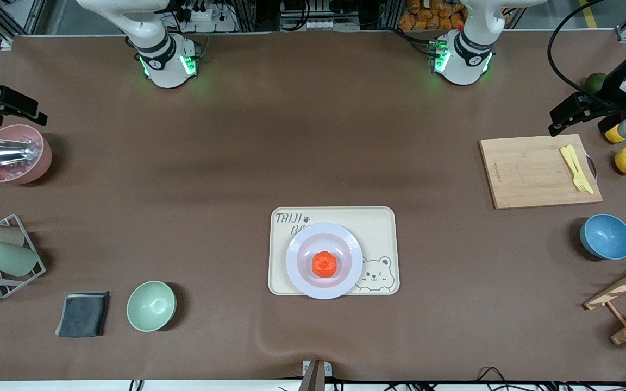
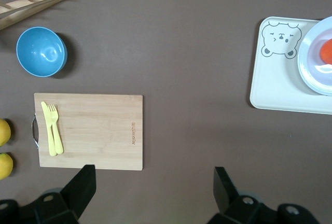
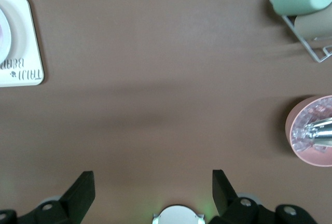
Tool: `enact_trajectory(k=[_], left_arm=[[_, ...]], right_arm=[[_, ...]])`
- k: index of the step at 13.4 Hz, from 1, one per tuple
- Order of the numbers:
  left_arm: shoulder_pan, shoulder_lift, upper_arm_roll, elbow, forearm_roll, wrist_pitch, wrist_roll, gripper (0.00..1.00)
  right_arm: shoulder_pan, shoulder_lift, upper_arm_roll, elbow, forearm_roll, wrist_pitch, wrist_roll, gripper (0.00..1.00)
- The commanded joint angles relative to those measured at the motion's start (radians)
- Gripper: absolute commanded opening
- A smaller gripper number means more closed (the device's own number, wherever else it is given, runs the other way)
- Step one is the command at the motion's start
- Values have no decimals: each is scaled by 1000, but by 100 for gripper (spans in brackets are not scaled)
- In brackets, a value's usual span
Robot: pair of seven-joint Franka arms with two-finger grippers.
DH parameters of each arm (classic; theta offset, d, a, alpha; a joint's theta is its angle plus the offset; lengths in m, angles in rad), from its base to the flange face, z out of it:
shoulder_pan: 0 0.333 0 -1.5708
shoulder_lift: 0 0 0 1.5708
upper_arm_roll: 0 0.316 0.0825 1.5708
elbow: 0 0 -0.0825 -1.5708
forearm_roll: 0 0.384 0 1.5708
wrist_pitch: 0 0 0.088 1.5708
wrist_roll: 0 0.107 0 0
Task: Place orange and plate with both arms
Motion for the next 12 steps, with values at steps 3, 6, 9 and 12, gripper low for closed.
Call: enact_trajectory(k=[3, 6, 9, 12], left_arm=[[-1, -2, -2, 1, 7, -9, 10, 100], [-1, 2, -2, 1, 7, -6, 10, 100], [-3, 6, -2, 1, 7, -3, 10, 100], [-3, 8, -2, 1, 7, -1, 10, 100]], right_arm=[[-7, -40, 5, -34, -26, 35, 21, 100], [-10, -45, 1, -33, -30, 68, 21, 100], [-12, -44, -11, -33, -31, 78, 21, 100], [-12, -44, -13, -30, -31, 79, 20, 100]])
